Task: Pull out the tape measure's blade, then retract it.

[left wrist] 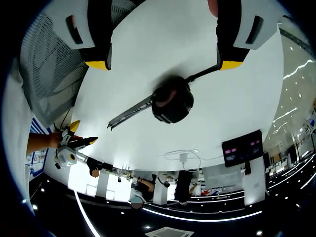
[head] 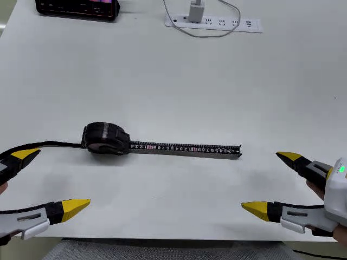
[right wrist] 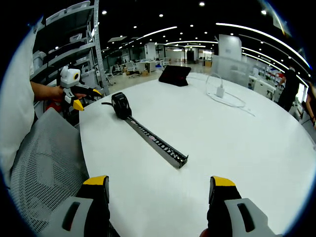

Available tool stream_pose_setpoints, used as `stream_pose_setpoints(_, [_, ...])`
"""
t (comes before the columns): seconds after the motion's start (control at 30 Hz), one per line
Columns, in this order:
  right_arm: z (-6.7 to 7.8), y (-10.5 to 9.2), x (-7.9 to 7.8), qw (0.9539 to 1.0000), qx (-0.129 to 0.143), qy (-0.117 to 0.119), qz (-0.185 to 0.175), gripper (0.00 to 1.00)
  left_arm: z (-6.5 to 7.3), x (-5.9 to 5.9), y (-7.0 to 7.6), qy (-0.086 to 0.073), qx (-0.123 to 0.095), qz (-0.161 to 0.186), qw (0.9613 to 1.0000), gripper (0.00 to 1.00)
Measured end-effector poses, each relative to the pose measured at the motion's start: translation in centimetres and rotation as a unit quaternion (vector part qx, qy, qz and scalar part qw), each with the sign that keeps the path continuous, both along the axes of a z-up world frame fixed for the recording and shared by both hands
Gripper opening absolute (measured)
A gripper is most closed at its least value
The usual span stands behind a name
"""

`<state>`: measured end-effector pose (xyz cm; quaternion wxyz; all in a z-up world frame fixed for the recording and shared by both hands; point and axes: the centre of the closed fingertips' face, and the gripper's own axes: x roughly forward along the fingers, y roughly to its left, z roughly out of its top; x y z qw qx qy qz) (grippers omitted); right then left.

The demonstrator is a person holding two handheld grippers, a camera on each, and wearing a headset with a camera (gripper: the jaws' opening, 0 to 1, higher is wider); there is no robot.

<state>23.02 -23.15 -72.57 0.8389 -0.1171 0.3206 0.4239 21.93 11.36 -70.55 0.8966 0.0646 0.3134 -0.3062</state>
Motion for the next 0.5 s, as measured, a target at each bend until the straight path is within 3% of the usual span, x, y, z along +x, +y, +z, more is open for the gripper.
stream_pose_setpoints(0.27, [0.1,-0.2,-0.5,0.9999,0.002,-0.002,-0.011,0.83,-0.7,-0.6,-0.5,0.007,-0.003,-0.001,1.0,0.85])
stream_pose_setpoints(0.5, [-0.6,-0.1,-1.2,0.9999,0.0,0.007,-0.012,0.84,-1.3,-1.1,-0.8,0.019,-0.003,-0.008,0.9998,0.85])
